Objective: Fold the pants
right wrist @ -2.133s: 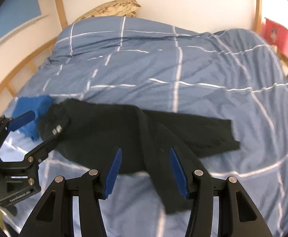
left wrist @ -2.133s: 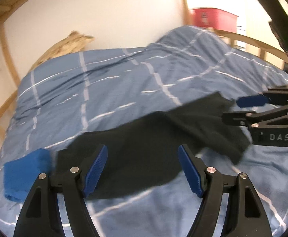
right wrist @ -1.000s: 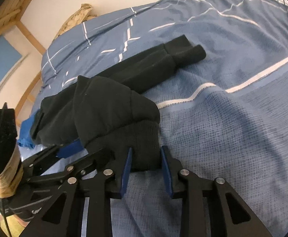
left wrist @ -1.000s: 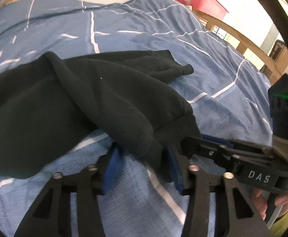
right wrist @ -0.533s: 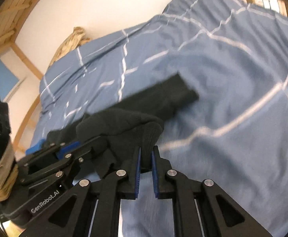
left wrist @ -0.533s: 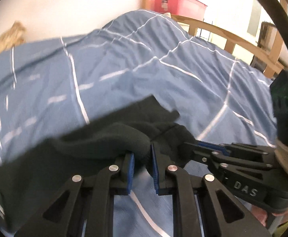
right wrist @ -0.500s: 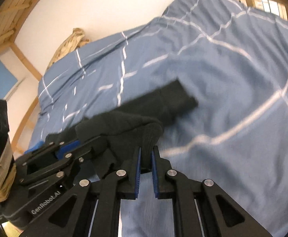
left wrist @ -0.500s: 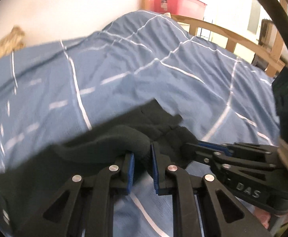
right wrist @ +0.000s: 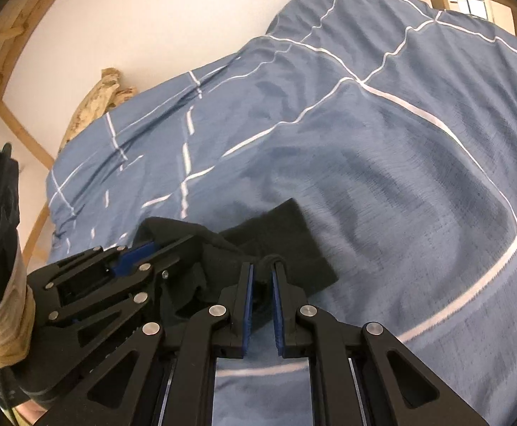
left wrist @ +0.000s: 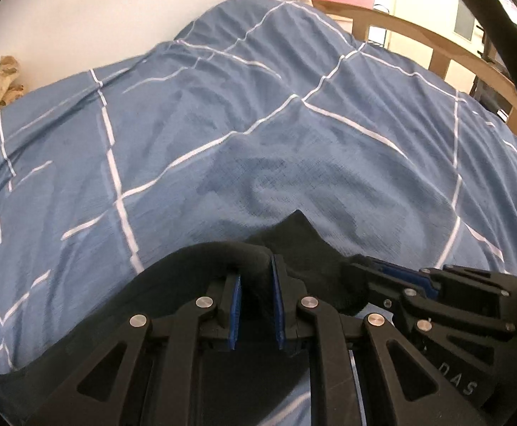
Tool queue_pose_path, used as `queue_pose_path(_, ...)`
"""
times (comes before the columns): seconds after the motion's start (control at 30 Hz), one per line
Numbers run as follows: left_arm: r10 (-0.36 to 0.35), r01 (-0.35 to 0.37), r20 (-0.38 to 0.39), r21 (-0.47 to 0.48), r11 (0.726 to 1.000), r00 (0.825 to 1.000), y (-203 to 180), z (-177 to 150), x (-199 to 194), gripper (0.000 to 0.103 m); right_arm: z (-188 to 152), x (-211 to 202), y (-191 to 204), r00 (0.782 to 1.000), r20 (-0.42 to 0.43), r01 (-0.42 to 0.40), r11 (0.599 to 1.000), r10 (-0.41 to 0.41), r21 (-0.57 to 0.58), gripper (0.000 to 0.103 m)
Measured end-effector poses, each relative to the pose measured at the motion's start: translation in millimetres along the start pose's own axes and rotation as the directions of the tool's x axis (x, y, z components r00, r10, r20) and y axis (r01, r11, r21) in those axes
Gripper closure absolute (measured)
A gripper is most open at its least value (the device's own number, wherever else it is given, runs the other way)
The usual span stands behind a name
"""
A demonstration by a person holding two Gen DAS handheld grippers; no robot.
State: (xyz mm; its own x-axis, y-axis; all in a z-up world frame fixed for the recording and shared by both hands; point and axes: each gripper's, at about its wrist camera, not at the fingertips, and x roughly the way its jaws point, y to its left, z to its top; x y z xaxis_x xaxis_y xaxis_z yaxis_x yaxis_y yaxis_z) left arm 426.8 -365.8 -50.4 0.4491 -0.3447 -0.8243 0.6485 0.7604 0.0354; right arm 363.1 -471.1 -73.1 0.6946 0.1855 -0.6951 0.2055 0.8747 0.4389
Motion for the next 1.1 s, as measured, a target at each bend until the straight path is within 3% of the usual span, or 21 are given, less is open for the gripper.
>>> queue_pose_path(0.1, -0.010, 0.010, -0.023, -0.015, 1.000, 1.000, 2, 6, 9, 0.078, 4, 6, -5, 0.999, 0.010, 0.038, 0.999, -0.038, 0.001, 0.091)
queue_pose_path(0.2, -0.039, 0.038, -0.027, -0.055, 0.998, 0.999, 8, 10, 10, 0.057, 8, 6, -9, 0.994, 0.035, 0.101, 0.995, -0.101, -0.005, 0.081)
queue_pose_path(0.27, -0.016, 0.016, 0.001, -0.060, 0.998, 1.000, 10, 11, 4, 0.041, 13, 3, -12, 0.990, 0.047, 0.135, 0.991, -0.135, -0.006, 0.078)
queue_pose_path(0.47, -0.097, 0.103, 0.061, -0.094, 0.990, 0.993, 22, 19, -29, 0.038, 29, -14, -12, 0.978, 0.072, 0.200, 0.980, -0.198, -0.015, 0.070)
queue_pose_path(0.67, -0.003, 0.005, 0.072, -0.037, 0.999, 0.997, 54, 8, -64, 0.037, 40, -27, -5, 0.981, 0.080, 0.178, 0.984, -0.175, -0.024, 0.061)
queue_pose_path(0.87, 0.127, -0.127, -0.007, 0.026, 0.992, 0.992, 118, -32, -80, 0.037, 53, -11, 26, 0.976, -0.012, 0.217, 0.973, -0.219, -0.073, 0.061)
queue_pose_path(1.0, 0.179, -0.175, -0.048, 0.067, 0.982, 0.983, 161, -61, -91, 0.037, 48, 3, 77, 0.970, -0.035, 0.231, 0.952, -0.242, -0.200, 0.061)
queue_pose_path(1.1, 0.183, -0.177, -0.071, 0.080, 0.981, 0.981, 190, -78, -101, 0.037, 38, 15, 121, 0.974, -0.060, 0.192, 0.934, -0.220, -0.300, 0.061)
